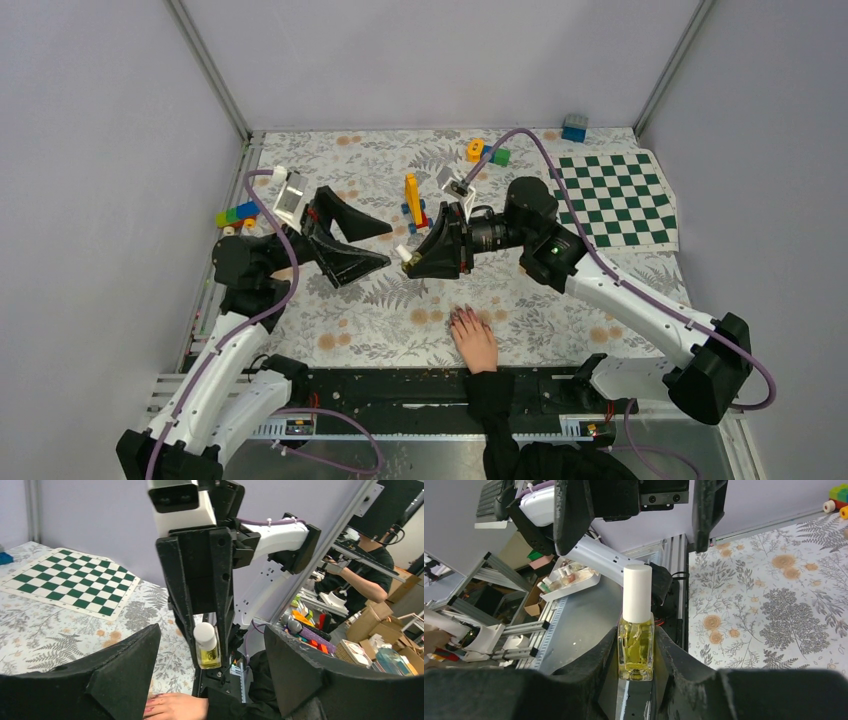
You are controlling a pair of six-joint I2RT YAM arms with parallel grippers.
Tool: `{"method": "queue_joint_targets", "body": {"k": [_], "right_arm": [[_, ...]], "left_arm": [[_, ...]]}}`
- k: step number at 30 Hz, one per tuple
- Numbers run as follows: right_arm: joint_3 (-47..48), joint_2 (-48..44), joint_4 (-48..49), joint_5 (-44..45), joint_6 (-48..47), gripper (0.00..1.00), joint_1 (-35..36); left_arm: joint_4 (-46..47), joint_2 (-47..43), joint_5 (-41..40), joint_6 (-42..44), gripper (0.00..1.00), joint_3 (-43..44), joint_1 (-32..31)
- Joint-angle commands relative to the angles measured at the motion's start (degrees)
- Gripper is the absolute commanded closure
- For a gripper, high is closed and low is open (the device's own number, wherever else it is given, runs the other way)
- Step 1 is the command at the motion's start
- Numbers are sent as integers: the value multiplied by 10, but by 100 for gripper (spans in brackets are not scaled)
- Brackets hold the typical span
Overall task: Paint the nails
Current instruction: Unscrew the nail polish bottle.
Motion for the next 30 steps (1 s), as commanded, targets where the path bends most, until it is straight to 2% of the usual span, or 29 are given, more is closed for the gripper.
{"method": "queue_joint_targets", "body": {"k": [1, 9, 12, 30], "right_arm": [[28, 7, 50, -32, 24, 100, -6], [30, 20, 59, -31, 36, 100, -6], [30, 26, 60, -29, 38, 100, -6], [26, 32, 65, -14, 37, 100, -5]], "left_arm": [[62, 8, 29, -22, 23, 0, -15], [29, 21, 22, -5, 24, 6, -34], [31, 24, 24, -6, 27, 5, -39], [44, 44, 21, -18, 73, 2, -67]]}}
